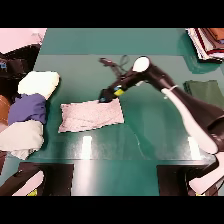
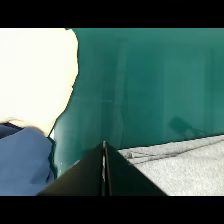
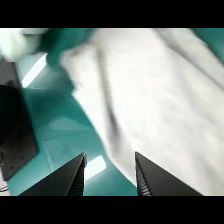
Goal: Fold the shirts.
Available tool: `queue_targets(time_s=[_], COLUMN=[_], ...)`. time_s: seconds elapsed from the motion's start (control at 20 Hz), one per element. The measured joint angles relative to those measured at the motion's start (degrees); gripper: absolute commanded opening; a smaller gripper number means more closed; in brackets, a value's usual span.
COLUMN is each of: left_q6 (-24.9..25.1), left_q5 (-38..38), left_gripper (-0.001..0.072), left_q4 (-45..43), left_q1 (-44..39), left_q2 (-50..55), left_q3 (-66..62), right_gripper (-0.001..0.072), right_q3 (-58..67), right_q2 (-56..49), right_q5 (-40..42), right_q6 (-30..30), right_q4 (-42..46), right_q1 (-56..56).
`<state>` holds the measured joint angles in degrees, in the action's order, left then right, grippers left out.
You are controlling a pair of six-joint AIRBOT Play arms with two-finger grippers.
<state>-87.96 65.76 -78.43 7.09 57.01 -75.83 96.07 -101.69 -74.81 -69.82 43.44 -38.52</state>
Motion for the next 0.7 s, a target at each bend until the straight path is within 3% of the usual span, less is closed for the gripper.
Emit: queue_targets(time_s=[0.05,0.1,0.15,0.3,0.5,0.55,0.65,0.7], left_q6=[0.2,0.2,0.2,0.4,0.5,0.5,0.5,0.5], left_q5=[0.2,0.2,0.2,0.1,-0.2,-0.3,-0.4,-0.3], left_gripper=[0.0021,0.0021,0.0021,0.0021,0.0021,0.0021,0.0021,0.0021], left_q4=[0.0,0.0,0.3,1.6,2.8,2.9,3.3,3.5], left_q1=[0.0,0.0,0.0,0.0,-0.3,-0.3,-0.4,-0.4], left_q2=[0.0,0.0,0.0,0.0,0.0,0.0,0.0,0.0], left_q3=[0.0,0.0,0.0,0.0,0.0,0.0,0.0,0.0], right_gripper=[0.0385,0.0555,0.0625,0.0622,0.0619,0.0585,0.0414,0.0291], right_q3=[-4.0,-8.5,-12.7,-22.9,-27.5,-27.4,-25.6,-24.1], right_q2=[2.2,4.3,6.1,8.3,4.6,3.1,0.0,-1.5], right_q5=[0.3,1.9,3.9,9.5,12.7,13.0,12.7,12.7], right_q6=[-1.3,-2.5,-3.5,-4.7,-3.0,-2.4,-1.7,-1.5], right_q4=[1.5,2.4,2.5,-0.3,-7.7,-10.2,-12.5,-13.0], right_q1=[2.5,4.9,6.9,11.0,10.8,9.9,7.8,6.5])
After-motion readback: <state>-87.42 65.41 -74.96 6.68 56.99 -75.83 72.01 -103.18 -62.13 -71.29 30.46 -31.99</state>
